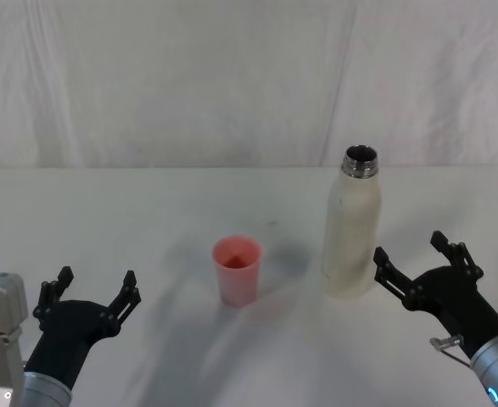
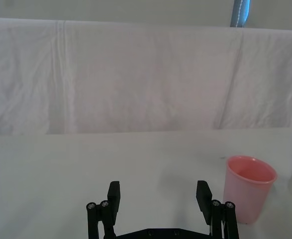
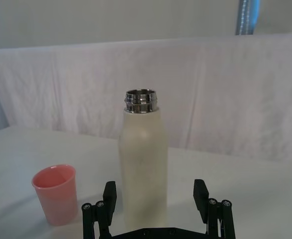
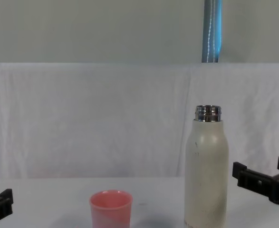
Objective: Grasp the thermos with one hand and pour water into the cup lid.
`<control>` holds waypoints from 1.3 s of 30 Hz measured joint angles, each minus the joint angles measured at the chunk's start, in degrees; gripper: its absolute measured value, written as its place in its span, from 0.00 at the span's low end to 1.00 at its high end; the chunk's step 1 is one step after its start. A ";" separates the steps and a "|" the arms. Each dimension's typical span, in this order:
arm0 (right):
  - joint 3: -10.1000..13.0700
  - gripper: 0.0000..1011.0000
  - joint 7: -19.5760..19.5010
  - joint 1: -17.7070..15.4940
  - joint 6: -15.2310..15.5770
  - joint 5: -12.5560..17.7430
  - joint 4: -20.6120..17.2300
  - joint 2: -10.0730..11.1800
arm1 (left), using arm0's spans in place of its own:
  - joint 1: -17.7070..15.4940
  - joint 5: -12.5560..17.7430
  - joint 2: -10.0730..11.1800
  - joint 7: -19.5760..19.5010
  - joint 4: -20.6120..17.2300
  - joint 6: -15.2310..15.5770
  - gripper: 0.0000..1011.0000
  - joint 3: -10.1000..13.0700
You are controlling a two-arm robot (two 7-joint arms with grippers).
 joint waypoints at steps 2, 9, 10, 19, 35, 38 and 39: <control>-0.02 0.99 0.81 1.16 1.03 0.40 0.34 0.58 | 0.00 0.00 0.00 0.00 0.00 0.00 0.99 0.00; -0.67 0.99 2.60 4.23 3.46 1.21 1.56 2.08 | 0.00 0.00 0.00 0.00 0.00 0.00 0.99 0.00; -0.81 0.99 2.81 4.59 3.66 1.30 1.75 2.27 | 0.00 0.00 0.00 0.00 0.00 0.00 0.99 0.00; -2.51 0.99 4.94 8.76 5.56 1.86 4.21 4.25 | 0.00 0.00 0.00 0.00 0.00 0.00 0.99 0.00; -4.73 0.99 5.39 13.72 7.46 2.40 7.49 5.04 | 0.00 0.00 0.00 0.00 0.00 0.00 0.99 0.00; -4.94 0.99 5.27 14.56 7.75 2.66 8.23 4.76 | 0.00 0.00 0.00 0.00 0.00 0.00 0.99 0.00; -5.01 0.99 5.21 14.80 7.78 2.71 8.47 4.67 | 0.00 0.00 0.00 0.00 0.00 0.00 0.99 0.00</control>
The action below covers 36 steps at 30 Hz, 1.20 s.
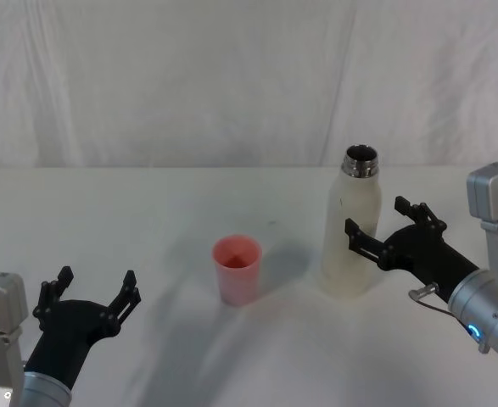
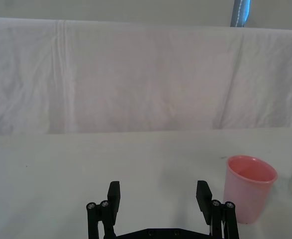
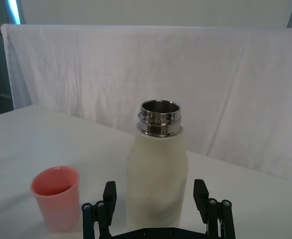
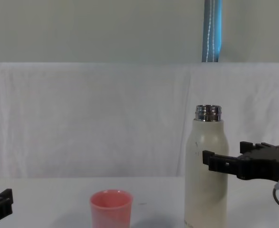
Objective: Grasp the thermos with one hand and pour water into the cup lid.
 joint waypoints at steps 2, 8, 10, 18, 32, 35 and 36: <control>-0.12 0.99 -0.12 0.39 0.03 0.08 0.42 -0.18 | 0.00 0.00 0.00 0.00 0.00 0.00 0.99 0.00; -0.98 0.99 -0.40 2.09 0.19 0.28 2.25 -0.99 | 0.00 0.00 0.00 0.00 0.00 0.00 0.99 0.00; -1.20 0.99 -0.40 2.45 0.19 0.33 2.69 -1.16 | 0.00 0.00 0.00 0.00 0.00 0.00 0.99 0.00; -2.04 0.99 -0.33 4.03 0.07 0.53 4.72 -1.74 | 0.00 0.00 0.00 0.00 0.00 0.00 0.99 0.00; -2.71 0.99 -0.99 5.51 -0.80 -0.25 7.28 -2.41 | 0.00 0.00 0.00 0.00 0.00 0.00 0.99 0.00; -2.75 0.99 -1.17 5.71 -0.89 -0.53 7.73 -2.57 | 0.00 0.00 0.00 0.00 0.00 0.00 0.99 0.00; -2.77 0.99 -1.29 5.81 -0.90 -0.69 7.92 -2.64 | 0.00 0.00 0.00 0.00 0.00 0.00 0.99 0.00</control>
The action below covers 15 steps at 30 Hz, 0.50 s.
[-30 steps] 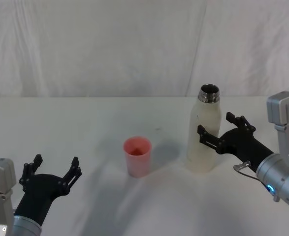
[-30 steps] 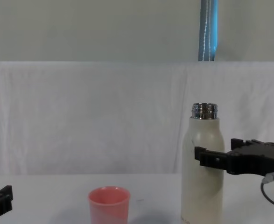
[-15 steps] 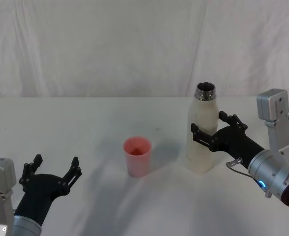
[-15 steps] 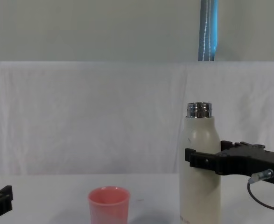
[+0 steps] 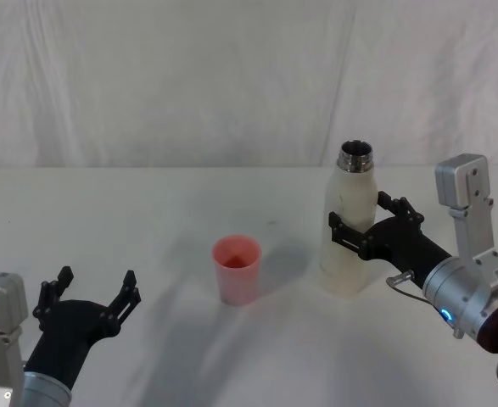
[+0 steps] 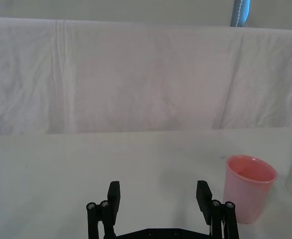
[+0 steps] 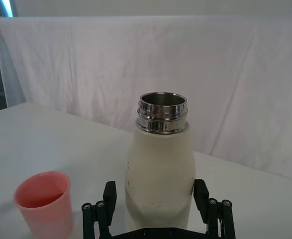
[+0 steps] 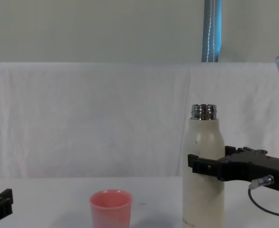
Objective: Grasp the thermos with one hand and pour water into the cup lid.
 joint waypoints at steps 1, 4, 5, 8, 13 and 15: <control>-0.01 0.99 -0.09 0.06 0.00 -0.10 0.10 -0.04 | 0.00 0.00 0.00 0.00 0.00 0.00 0.99 0.00; -0.07 0.99 -0.41 0.27 0.07 -0.54 0.33 -0.25 | 0.00 0.00 0.00 0.01 0.00 0.00 0.99 0.00; -0.08 0.99 -0.53 0.32 0.13 -0.66 0.37 -0.31 | 0.00 0.00 0.00 0.00 0.00 0.00 0.99 0.00; -0.14 0.99 -0.70 0.51 0.29 -1.05 0.53 -0.52 | 0.00 0.00 0.00 0.00 0.00 0.00 0.99 0.00; -0.16 0.99 -0.79 0.77 0.45 -1.45 0.91 -0.86 | 0.00 0.00 0.00 0.00 0.00 0.00 0.99 0.00; -0.16 0.99 -0.79 0.91 0.47 -1.57 1.18 -1.06 | 0.00 0.00 0.00 0.00 0.00 0.00 0.99 0.00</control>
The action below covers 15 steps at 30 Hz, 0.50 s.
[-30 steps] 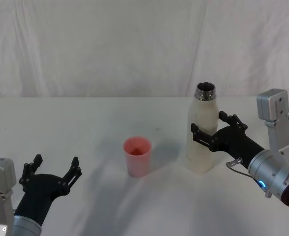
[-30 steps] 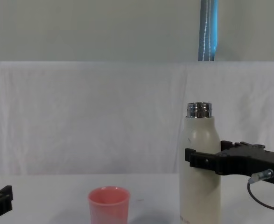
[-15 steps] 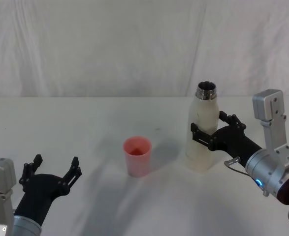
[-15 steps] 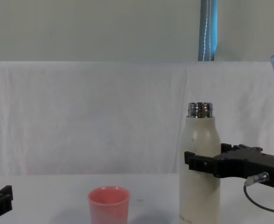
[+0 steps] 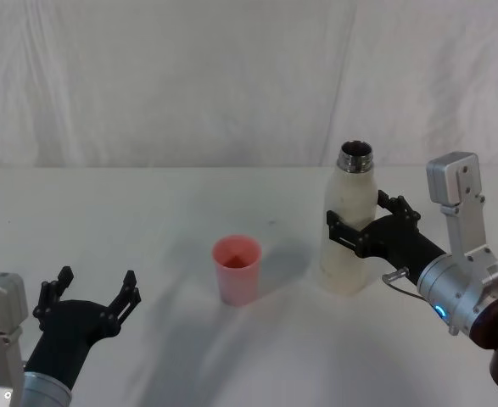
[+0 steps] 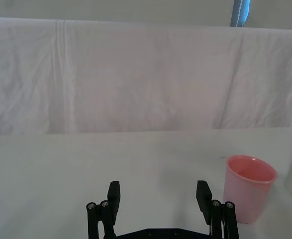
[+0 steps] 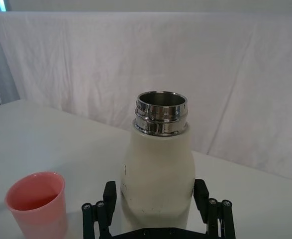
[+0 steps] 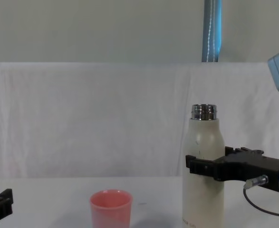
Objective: Grasp the thermos with one hand and pour water into the cup lid.
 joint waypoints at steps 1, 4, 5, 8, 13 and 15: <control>0.00 0.99 0.00 0.03 0.01 -0.03 0.07 -0.05 | 0.00 0.00 0.00 0.00 0.00 0.00 0.99 0.00; -0.04 0.99 0.00 0.26 0.00 -0.09 0.54 -0.38 | 0.00 0.00 0.00 0.00 0.00 0.00 0.99 0.00; -0.06 0.99 0.01 0.38 -0.02 -0.12 0.75 -0.55 | 0.00 0.00 0.00 0.00 0.00 0.00 0.99 0.00; -0.11 0.99 0.01 0.61 -0.07 -0.19 1.25 -0.91 | 0.00 0.00 0.00 0.00 0.00 0.00 0.99 0.00; -0.11 0.99 -0.42 0.86 -0.15 -0.40 2.26 -1.67 | 0.00 0.00 0.00 0.00 0.00 0.00 0.99 0.00; -0.07 0.99 -0.66 0.89 -0.20 -0.50 2.52 -1.89 | 0.00 0.00 0.00 0.00 0.00 0.00 0.99 0.00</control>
